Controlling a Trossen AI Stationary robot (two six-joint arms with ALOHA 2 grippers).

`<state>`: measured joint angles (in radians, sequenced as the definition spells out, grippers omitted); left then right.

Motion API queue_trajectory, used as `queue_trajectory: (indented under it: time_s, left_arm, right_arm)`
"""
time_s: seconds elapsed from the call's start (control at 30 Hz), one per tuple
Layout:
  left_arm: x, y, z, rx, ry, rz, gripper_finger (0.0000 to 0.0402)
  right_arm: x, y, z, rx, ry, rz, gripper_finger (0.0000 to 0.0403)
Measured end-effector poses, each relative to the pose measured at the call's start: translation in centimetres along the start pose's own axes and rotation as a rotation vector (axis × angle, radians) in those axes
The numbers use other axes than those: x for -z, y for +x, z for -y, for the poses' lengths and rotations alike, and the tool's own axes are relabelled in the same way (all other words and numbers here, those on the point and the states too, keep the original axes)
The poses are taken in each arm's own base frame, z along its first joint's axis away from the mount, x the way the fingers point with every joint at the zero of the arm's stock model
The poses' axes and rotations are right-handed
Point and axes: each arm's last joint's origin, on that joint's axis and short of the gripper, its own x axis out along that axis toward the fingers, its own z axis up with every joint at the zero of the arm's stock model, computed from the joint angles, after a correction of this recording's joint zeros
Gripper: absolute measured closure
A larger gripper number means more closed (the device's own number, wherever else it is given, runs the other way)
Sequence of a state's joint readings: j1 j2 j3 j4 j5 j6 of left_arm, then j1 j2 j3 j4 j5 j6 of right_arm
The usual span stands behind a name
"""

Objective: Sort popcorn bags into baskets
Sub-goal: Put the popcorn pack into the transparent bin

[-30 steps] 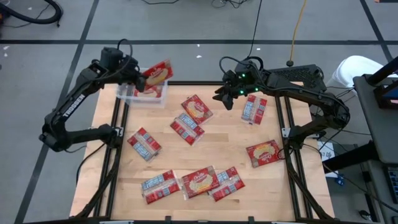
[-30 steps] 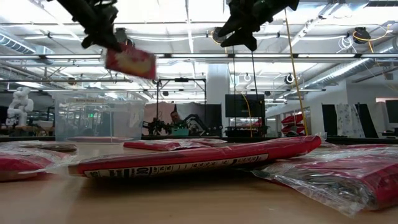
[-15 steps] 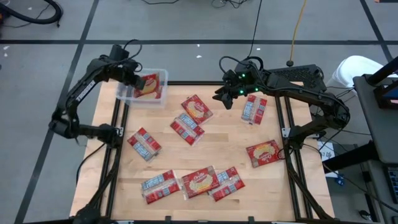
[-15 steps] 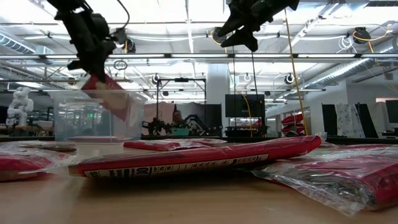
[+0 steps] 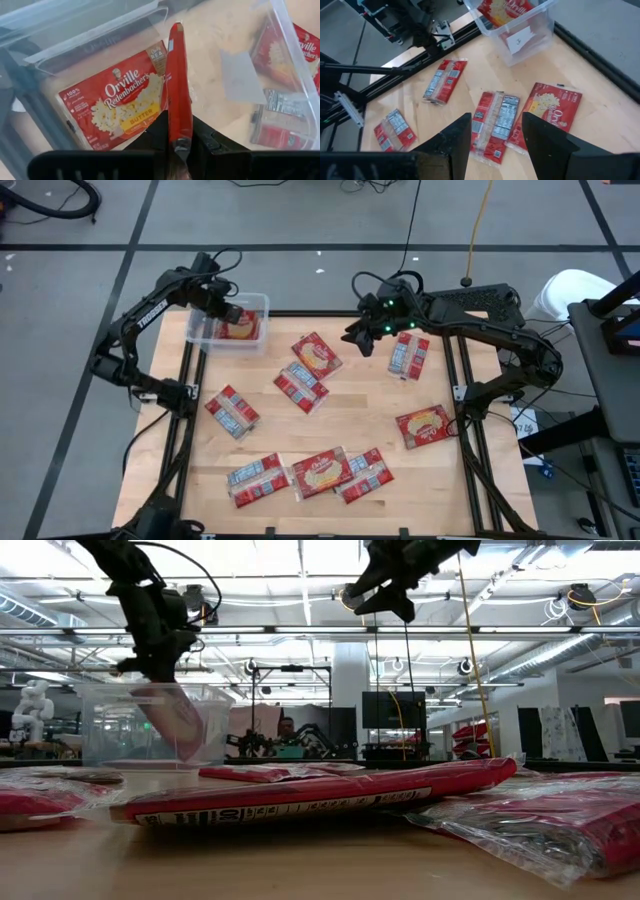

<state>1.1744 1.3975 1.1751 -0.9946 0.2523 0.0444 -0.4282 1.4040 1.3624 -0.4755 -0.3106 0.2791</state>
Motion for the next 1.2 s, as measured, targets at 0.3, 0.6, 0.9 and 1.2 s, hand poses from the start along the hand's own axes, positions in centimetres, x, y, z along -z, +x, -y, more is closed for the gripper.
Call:
queue_trajectory:
  time_s: [0.3,0.6,0.9,1.2]
  left_arm:
    - [-0.1,0.0,-0.2,-0.058,0.010,0.012,0.0326]
    - [-0.1,0.0,-0.4,-0.140,0.017,0.007,0.0205]
    - [-0.4,-1.5,0.8,-0.138,0.037,0.054,0.0204]
    - [-0.2,-2.5,3.7,0.080,0.054,0.100,0.0255]
  right_arm:
    - [0.2,0.2,-0.7,0.020,-0.015,0.001,0.0234]
    - [0.1,0.3,-0.7,0.053,-0.029,0.018,0.0234]
    - [-0.2,0.3,-0.7,0.071,-0.029,0.052,0.0234]
    - [0.6,0.2,0.0,0.236,0.152,0.025,0.0234]
